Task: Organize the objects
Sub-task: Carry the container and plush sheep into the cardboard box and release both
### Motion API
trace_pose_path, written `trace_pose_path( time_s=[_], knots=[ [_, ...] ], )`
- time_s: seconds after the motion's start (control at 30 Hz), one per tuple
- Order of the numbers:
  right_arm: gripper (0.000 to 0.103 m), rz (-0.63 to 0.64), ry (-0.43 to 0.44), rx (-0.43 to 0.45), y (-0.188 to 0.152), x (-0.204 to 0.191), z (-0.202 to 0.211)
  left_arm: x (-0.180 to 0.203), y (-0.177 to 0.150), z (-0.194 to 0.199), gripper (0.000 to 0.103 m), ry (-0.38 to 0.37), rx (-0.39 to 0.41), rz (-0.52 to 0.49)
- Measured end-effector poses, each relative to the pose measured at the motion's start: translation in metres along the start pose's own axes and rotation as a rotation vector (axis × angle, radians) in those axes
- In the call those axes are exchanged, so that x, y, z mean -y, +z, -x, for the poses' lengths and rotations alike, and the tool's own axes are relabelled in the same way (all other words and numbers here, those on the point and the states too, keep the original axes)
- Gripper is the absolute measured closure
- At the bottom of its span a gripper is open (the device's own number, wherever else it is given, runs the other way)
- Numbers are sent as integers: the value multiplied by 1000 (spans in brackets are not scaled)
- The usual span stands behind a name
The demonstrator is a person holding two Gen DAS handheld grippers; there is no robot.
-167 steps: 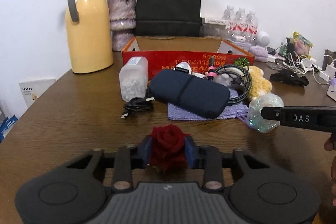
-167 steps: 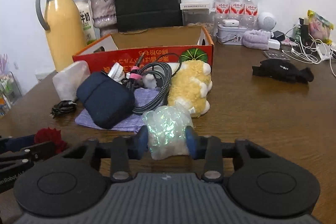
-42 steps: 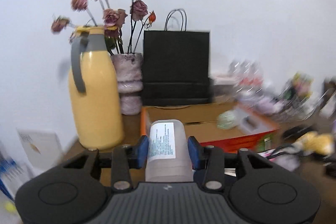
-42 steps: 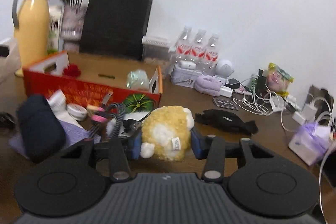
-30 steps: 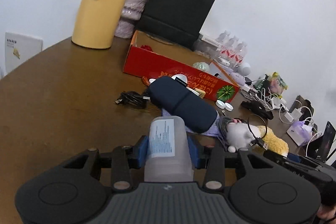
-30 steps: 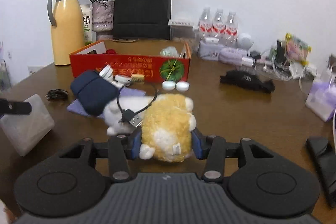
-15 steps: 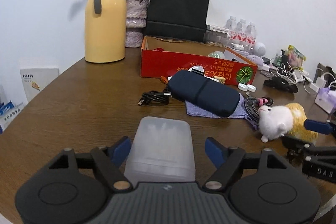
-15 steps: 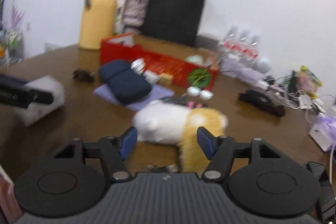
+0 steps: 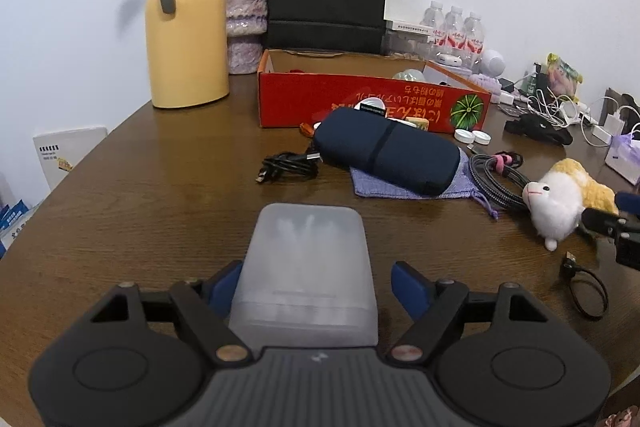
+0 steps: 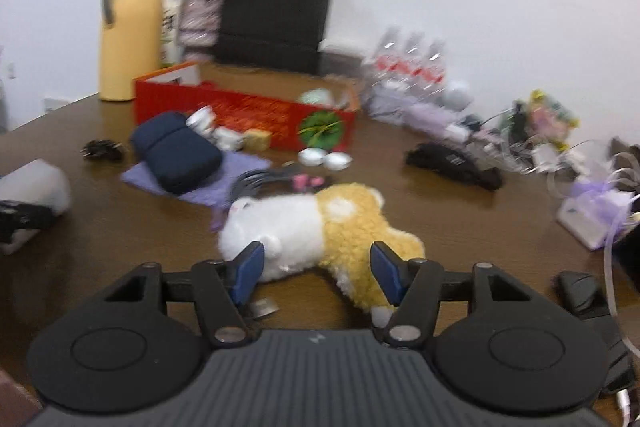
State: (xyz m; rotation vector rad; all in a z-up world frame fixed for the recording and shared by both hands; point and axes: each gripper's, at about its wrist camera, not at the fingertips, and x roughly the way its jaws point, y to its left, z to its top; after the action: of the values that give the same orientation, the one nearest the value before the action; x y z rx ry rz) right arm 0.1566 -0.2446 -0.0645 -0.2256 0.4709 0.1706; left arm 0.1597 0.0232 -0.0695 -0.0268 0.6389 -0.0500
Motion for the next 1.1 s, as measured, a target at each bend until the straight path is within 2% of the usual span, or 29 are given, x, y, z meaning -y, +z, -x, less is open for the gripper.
trace_pose_path(
  time_s=[0.07,0.2,0.27,0.37,0.4,0.47,0.53,0.57,0.63,0.73,0.8,0.93,1.0,1.03,1.07,1.1],
  knots=[
    [29,30,-17,-7,-2,8,-4,0,1,4,25,-2,13,-10],
    [27,4,2,-19,-11,38,-13,3,2,3,25,9,15,-23],
    [25,-35,50,-37,-17,58,-26,5,2,1,25,14,9,-28],
    [30,-64,91,-90,-19,74,-46,9,2,-1,26,24,-2,-35],
    [32,-78,142,-104,-17,78,-51,9,3,-1,27,26,-5,-34],
    [47,-89,197,-74,-15,79,-49,10,3,1,27,26,-7,-31],
    [51,-65,163,-99,-6,71,-40,12,4,6,27,30,0,-41],
    [53,-55,151,-82,0,67,-27,12,4,9,27,30,8,-47],
    [56,-71,177,21,13,63,1,12,4,10,27,28,15,-54],
    [56,-145,166,147,30,61,11,13,5,5,27,36,4,-59],
    [56,-176,144,165,34,55,-9,13,5,4,27,32,3,-56],
    [55,-264,158,78,25,53,-55,10,4,6,27,22,-1,-46],
    [53,-293,165,107,18,53,-55,8,4,8,26,26,4,-44],
    [45,-285,159,119,18,53,-48,8,4,10,26,26,11,-42],
    [26,-267,153,128,18,53,-39,7,5,12,26,23,18,-41],
    [18,-238,154,127,20,55,-31,7,5,13,26,19,20,-42]
  ],
)
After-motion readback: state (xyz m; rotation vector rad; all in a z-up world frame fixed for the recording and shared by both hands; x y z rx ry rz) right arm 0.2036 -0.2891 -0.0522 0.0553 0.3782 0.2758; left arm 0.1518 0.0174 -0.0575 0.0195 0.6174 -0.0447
